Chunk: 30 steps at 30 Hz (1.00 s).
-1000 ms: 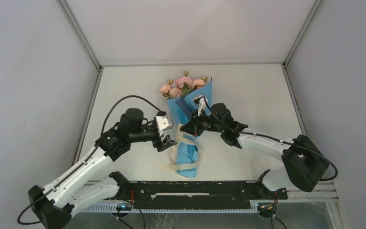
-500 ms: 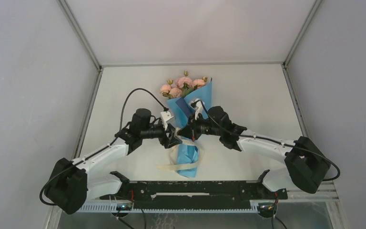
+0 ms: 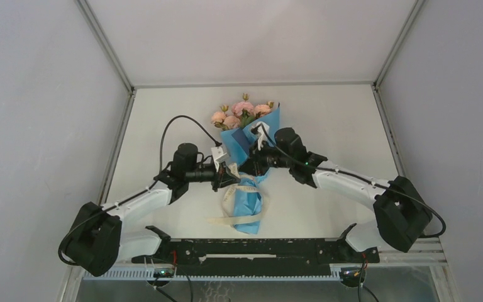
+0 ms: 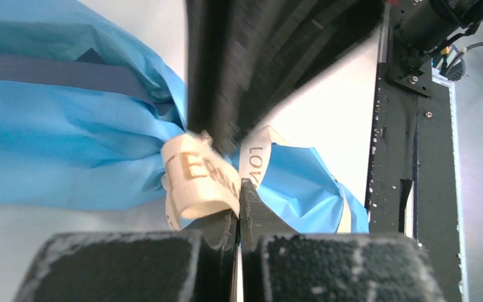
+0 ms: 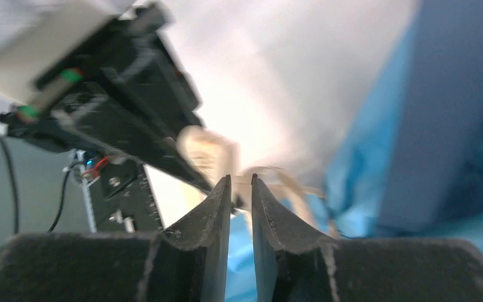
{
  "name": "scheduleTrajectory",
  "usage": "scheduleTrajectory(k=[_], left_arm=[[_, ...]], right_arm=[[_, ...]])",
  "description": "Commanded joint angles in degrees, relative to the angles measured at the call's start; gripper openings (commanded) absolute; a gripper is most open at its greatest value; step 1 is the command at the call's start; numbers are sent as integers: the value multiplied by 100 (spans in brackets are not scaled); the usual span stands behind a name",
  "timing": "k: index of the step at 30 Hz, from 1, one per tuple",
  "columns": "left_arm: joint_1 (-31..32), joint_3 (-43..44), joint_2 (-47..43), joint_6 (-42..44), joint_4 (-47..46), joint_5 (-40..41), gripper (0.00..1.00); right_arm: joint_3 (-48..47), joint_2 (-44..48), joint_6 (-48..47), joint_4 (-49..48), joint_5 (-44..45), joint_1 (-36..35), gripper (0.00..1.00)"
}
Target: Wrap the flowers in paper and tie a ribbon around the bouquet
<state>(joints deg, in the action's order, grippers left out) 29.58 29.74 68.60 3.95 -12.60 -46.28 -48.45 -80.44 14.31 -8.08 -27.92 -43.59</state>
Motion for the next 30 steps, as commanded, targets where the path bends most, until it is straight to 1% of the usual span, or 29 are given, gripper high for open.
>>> scheduleTrajectory(k=[1, 4, 6, 7, 10, 13, 17, 22, 25, 30], left_arm=[[-170, -119, -64, 611, -300, -213, 0], [-193, -126, -103, 1051, -269, -226, 0], [-218, -118, -44, 1163, -265, -236, 0], [-243, -117, -14, 1174, -268, -259, 0], [-301, -158, -12, 1321, -278, -356, 0], [-334, -185, -19, 1480, -248, -422, 0], [-357, -181, 21, 1614, -210, -540, 0], [-357, -144, 116, 1694, -251, -584, 0], [-372, -114, 164, 1676, -306, -568, 0], [-430, -46, 271, 1611, -406, -482, 0]], right_arm=[[-316, -308, -471, 596, -413, 661, 26], [-798, -800, -896, 1208, -629, 736, 25], [-1203, -1103, -1215, 1764, -732, 681, 22], [-1419, -1215, -1330, 1896, -827, 646, 21], [-1608, -1455, -1539, 2021, -783, 516, 18], [-1665, -1671, -1486, 1983, -694, 506, 16], [-1885, -2036, -1457, 2032, -509, 592, 15], [-2300, -2394, -1457, 2409, -414, 684, 15], [-2441, -2568, -1634, 2783, -757, 693, 14], [-2466, -2761, -1978, 3105, -2358, 844, 14]])
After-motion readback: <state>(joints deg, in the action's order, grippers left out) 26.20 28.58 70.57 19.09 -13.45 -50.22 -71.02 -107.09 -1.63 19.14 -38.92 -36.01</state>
